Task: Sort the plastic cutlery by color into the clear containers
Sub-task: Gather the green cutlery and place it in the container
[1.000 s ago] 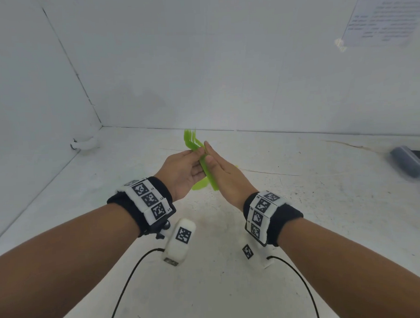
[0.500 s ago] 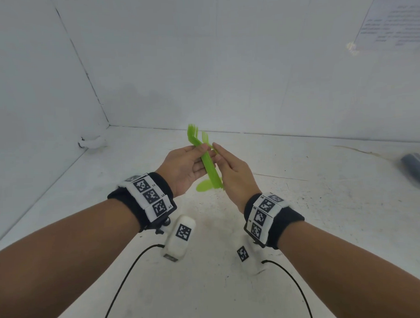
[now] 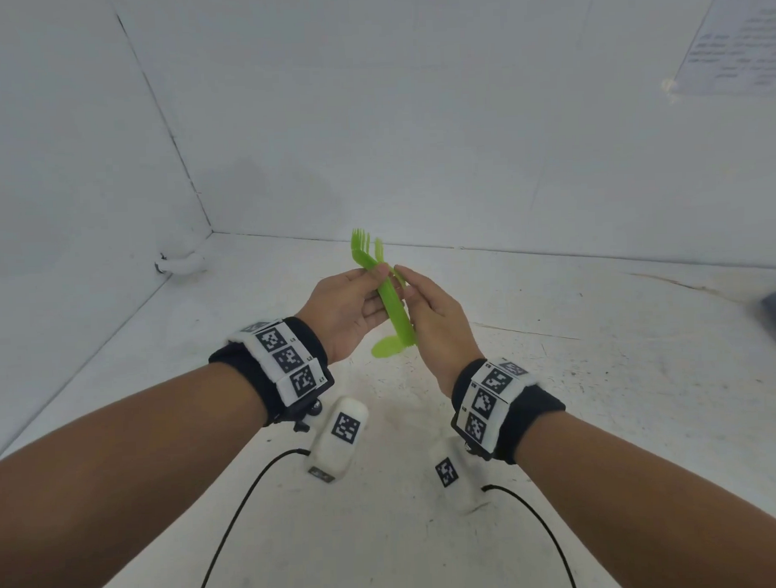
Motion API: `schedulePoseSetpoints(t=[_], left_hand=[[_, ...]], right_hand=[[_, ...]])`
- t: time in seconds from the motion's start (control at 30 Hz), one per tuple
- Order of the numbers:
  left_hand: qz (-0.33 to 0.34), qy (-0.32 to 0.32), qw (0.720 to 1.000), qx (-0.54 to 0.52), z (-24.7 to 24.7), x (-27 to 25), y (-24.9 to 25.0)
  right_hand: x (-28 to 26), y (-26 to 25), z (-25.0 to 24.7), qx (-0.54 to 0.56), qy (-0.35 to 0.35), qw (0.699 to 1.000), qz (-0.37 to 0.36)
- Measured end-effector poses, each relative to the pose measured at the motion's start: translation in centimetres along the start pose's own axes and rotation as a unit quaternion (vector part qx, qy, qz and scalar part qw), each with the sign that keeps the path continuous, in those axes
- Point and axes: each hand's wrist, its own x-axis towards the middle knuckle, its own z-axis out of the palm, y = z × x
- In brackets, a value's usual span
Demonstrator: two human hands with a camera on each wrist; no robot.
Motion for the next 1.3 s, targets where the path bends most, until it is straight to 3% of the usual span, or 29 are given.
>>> schedulePoseSetpoints(t=[0.17,0.43,0.57,0.63,0.7,0.73,0.8,0.83,0.87,0.97,1.1,1.17,1.3], left_hand=[[-0.005,-0.019,1.0,0.011,-0.1,0.2,0.1],[-0.044,-0.054,0.995,0.074,-0.5,0.2,0.2],[-0.063,-0.046,0.995,0.07,-0.9,-0.2,-0.2],[-0.059,-0.009,0.995,0.084,-1.2,-0.1,-0.6],[-0.048,0.048,0.99,0.124,-1.9,0.2,-0.6],[-0.045,0.073,0.983,0.159,-2.5,0.3,-0.5],[-0.043,0.085,0.961,0.259,-3.8,0.3,-0.4],[-0.042,0.073,0.948,0.308,-4.3,0.0,-0.3],[-0.042,0.057,0.935,0.349,-4.8,-0.2,-0.3],[-0.04,0.015,0.909,0.415,-5.8,-0.9,-0.4],[-0.039,-0.007,0.908,0.416,-5.7,-0.9,-0.5],[-0.038,-0.022,0.912,0.408,-5.1,-0.5,-0.6],[-0.023,-0.081,0.907,0.412,-2.8,0.3,-1.5]], right_hand=[[0.6,0.1,0.2,-0.047,-0.028,0.998,-0.008],[0.8,-0.7,0.2,0.031,-0.037,0.999,0.026],[0.7,-1.0,-0.1,0.066,-0.078,0.993,0.059],[1.1,-0.9,-0.3,0.027,-0.055,0.996,0.065],[2.2,0.1,-0.9,-0.113,-0.022,0.992,0.043],[2.7,0.8,-1.3,-0.225,-0.048,0.973,0.034],[3.3,2.2,-1.8,-0.468,-0.17,0.867,0.038],[3.4,2.9,-1.9,-0.542,-0.217,0.811,0.034],[3.4,3.4,-1.8,-0.584,-0.239,0.776,0.024],[3.8,3.5,-1.8,-0.62,-0.218,0.753,-0.026],[3.3,3.2,-2.3,-0.679,-0.21,0.701,-0.058],[2.7,2.9,-3.1,-0.668,-0.178,0.72,-0.062],[1.5,1.3,-6.5,-0.512,-0.029,0.858,0.0]])
